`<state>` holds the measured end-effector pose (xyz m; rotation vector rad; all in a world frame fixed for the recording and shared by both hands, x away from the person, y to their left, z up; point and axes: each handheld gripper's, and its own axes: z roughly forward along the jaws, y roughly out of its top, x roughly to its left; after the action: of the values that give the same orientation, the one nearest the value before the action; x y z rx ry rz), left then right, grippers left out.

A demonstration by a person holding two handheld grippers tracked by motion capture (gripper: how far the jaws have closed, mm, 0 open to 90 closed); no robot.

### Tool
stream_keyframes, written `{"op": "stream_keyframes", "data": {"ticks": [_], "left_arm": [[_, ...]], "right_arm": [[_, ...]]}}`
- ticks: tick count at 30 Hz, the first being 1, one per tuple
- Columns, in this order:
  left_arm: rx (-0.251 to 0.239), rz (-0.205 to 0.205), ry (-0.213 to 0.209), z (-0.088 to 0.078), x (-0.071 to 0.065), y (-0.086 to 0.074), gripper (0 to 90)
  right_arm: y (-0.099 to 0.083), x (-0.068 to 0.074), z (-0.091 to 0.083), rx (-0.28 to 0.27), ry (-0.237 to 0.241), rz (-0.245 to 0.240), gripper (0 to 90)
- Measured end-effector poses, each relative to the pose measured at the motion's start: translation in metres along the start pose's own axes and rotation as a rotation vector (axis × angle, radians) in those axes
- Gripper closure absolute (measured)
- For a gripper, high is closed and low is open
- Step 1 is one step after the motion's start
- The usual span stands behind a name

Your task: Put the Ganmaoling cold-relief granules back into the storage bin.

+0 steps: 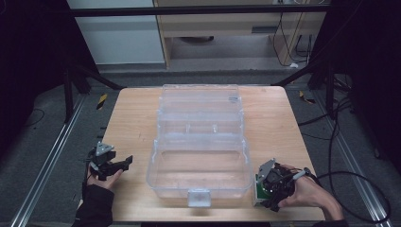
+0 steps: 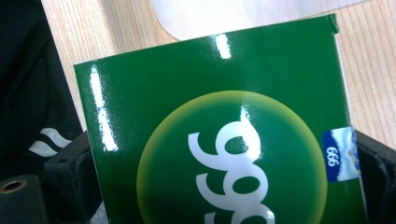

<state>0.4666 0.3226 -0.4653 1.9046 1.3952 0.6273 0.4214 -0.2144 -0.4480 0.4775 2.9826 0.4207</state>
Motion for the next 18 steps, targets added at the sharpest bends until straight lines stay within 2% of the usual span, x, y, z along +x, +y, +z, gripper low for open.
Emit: {"op": "stream_keyframes", "data": {"ticks": [6,12,18], "left_arm": [[0.002,0.003,0.0,-0.0003,0.0001,0.0001,25.8],[0.002,0.003,0.0,-0.0004,0.0003,0.0001,25.8],[0.002,0.005,0.0,-0.0006,0.0001,0.0001,25.8]], "right_arm": [[0.0004,-0.0007,0.0021,0.013,0.002,-0.023,8.2],[-0.003,-0.0016,-0.0023,0.004,0.021,-0.02,15.2],[-0.0046,-0.001,-0.004,-0.002,0.023,0.001,16.1]]}}
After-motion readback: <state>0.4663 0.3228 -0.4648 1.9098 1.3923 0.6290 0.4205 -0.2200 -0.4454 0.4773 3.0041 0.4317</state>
